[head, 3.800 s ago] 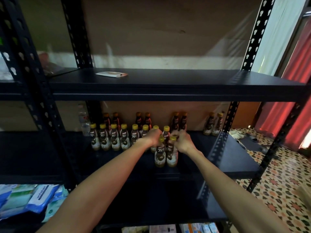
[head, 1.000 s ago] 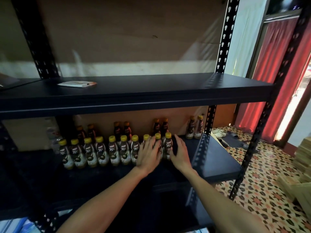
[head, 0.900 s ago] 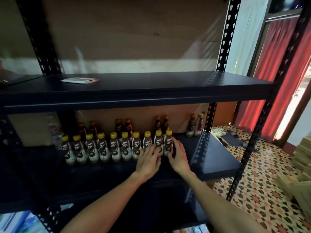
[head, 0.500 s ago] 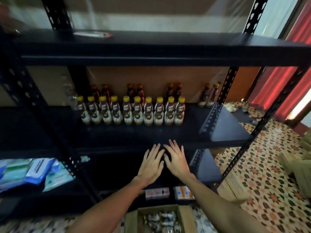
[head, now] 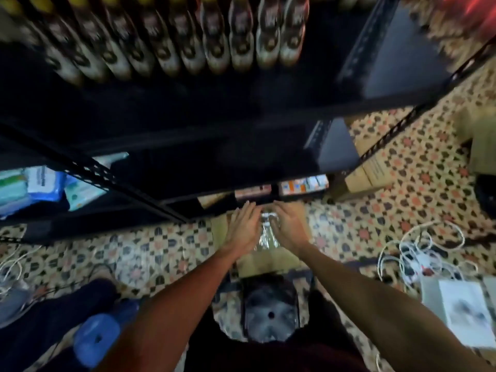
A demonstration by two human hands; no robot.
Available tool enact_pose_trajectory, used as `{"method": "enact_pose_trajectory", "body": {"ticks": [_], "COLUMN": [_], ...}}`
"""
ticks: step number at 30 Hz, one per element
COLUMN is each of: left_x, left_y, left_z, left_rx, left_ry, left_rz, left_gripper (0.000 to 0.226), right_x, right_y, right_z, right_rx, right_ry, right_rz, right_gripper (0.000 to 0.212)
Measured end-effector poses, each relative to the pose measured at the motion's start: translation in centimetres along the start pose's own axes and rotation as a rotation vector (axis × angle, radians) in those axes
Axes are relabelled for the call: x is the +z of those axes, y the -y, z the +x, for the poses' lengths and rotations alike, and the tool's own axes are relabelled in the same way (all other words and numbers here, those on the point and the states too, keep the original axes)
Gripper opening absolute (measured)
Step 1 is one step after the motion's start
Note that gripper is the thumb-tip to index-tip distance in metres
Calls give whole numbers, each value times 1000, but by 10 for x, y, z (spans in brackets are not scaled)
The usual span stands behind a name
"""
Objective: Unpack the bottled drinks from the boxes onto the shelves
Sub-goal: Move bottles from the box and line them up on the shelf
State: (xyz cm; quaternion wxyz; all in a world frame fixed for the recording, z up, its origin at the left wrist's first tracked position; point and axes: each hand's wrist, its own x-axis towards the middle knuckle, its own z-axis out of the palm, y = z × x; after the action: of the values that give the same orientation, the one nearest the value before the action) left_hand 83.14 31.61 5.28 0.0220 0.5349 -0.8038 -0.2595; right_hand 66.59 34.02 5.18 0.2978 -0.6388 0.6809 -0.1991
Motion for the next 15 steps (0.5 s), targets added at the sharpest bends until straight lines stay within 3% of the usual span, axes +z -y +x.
{"method": "enact_pose_trajectory", "body": {"ticks": [6, 15], "left_x": [86, 250], "left_y": [18, 74], "left_z": [18, 80], "left_rx": [-51, -177], "left_ry": [209, 377], "left_rz": [-8, -7], "left_gripper": [61, 52], "right_x": [53, 163], "right_y": [-76, -207], "right_z": [-9, 16], "right_rx": [213, 424], "right_ry": [219, 361], "right_rz": [-4, 34], "right_gripper": [42, 39]}}
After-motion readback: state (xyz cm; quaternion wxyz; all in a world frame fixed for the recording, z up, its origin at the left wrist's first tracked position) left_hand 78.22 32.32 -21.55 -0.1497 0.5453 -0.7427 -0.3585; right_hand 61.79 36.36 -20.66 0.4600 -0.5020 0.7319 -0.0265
